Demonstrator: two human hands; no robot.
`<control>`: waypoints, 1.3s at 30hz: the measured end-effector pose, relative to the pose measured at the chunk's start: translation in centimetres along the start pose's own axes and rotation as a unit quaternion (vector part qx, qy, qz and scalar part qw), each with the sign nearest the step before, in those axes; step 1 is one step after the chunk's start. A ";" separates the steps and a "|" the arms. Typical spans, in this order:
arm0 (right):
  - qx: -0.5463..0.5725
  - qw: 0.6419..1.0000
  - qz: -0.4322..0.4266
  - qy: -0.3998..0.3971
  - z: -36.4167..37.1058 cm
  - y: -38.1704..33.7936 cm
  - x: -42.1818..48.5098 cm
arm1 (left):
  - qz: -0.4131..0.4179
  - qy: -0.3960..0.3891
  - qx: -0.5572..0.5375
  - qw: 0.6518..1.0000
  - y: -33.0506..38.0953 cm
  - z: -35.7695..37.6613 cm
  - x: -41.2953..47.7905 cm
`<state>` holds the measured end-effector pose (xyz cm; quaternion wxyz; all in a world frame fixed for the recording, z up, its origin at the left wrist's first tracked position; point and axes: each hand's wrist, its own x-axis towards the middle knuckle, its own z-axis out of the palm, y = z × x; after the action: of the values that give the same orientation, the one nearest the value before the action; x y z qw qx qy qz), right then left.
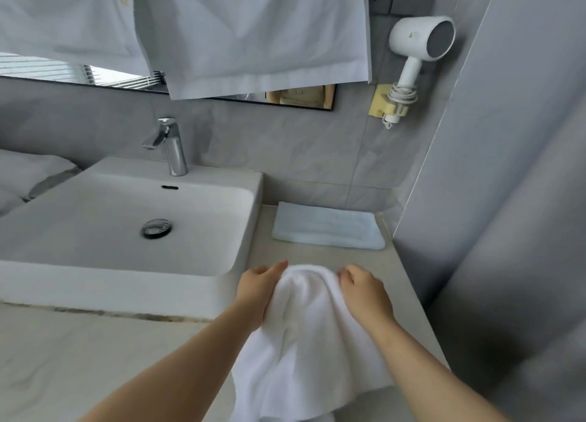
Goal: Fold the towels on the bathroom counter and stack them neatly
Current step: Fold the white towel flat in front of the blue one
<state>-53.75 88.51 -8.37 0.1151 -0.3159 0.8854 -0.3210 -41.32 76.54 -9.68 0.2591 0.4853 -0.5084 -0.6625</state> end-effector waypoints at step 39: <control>0.010 0.998 0.055 0.009 3.3 8.5 2.2 | -0.039 -0.173 0.568 0.804 -6.7 2.9 3.0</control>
<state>-58.26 90.53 -16.30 0.1280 -0.2623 0.8993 -0.3258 -44.10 77.64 -17.01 -0.1815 0.4424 -0.8107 -0.3379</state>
